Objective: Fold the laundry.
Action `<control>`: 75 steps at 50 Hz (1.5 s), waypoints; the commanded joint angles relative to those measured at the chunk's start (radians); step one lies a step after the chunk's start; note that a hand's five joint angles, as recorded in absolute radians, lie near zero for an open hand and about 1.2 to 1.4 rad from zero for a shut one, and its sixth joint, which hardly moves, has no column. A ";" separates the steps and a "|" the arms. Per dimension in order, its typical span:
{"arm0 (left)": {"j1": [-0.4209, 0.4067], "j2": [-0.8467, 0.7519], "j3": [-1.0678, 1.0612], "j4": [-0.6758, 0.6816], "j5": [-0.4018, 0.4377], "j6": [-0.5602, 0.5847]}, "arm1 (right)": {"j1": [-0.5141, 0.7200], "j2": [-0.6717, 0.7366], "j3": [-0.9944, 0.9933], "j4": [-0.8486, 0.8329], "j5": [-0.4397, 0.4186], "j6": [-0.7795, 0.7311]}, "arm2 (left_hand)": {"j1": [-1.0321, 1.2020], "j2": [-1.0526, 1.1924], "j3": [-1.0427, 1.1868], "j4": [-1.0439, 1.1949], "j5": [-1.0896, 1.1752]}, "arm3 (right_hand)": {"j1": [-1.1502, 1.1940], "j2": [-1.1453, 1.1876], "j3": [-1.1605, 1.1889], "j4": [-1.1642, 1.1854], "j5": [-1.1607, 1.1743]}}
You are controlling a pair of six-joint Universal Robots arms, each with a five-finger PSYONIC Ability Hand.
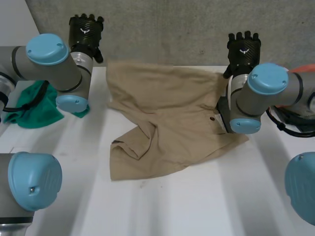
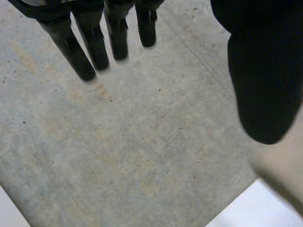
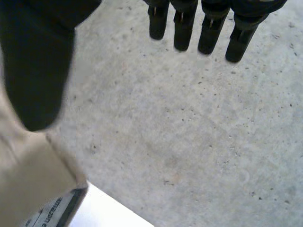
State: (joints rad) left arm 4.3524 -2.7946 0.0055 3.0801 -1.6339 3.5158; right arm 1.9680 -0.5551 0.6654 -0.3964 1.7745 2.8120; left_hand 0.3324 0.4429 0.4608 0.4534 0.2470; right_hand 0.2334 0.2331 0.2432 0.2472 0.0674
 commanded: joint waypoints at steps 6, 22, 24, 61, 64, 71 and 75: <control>-0.023 0.397 -0.436 -0.119 -0.110 -0.011 | -0.075 -0.271 0.040 0.736 -0.171 -0.029 | -0.158 -0.268 -0.286 -0.279 -0.247 | -0.059 -0.059 -0.069 -0.073 -0.067; -0.191 0.883 -1.541 -0.141 0.129 0.012 | -0.264 -0.540 0.741 0.769 -0.607 -0.485 | 0.283 0.172 0.154 0.162 0.194 | 0.091 0.091 0.081 0.077 0.082; -0.204 0.882 -1.587 -0.138 0.124 0.008 | -0.273 -0.533 0.781 0.710 -0.633 -0.491 | 0.348 0.237 0.219 0.227 0.258 | 0.106 0.106 0.096 0.092 0.097; -0.203 0.721 -1.556 0.109 0.003 0.026 | -0.186 -0.407 0.899 0.228 -0.558 -0.292 | 0.280 0.170 0.152 0.159 0.191 | 1.163 1.163 1.153 1.149 1.154; -0.203 0.741 -1.567 0.115 0.000 0.023 | -0.186 -0.405 0.895 0.228 -0.552 -0.292 | 0.333 0.223 0.205 0.212 0.244 | 1.163 1.163 1.153 1.149 1.154; -0.203 0.779 -1.598 0.126 0.000 0.012 | -0.187 -0.407 0.893 0.231 -0.543 -0.287 | 0.334 0.223 0.205 0.213 0.244 | 1.163 1.163 1.153 1.149 1.154; -0.203 0.755 -1.589 0.137 -0.006 0.020 | -0.184 -0.405 0.893 0.235 -0.543 -0.290 | 0.090 -0.021 -0.039 -0.031 0.000 | 1.163 1.163 1.153 1.149 1.154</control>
State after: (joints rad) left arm 4.1496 -2.0241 -1.5853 3.2055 -1.6358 3.5318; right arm 1.7819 -0.9607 1.5585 -0.1659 1.2309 2.5236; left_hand 0.4968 0.5062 0.5066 0.4971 0.3221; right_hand 1.0919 1.1754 1.1820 1.1929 1.0208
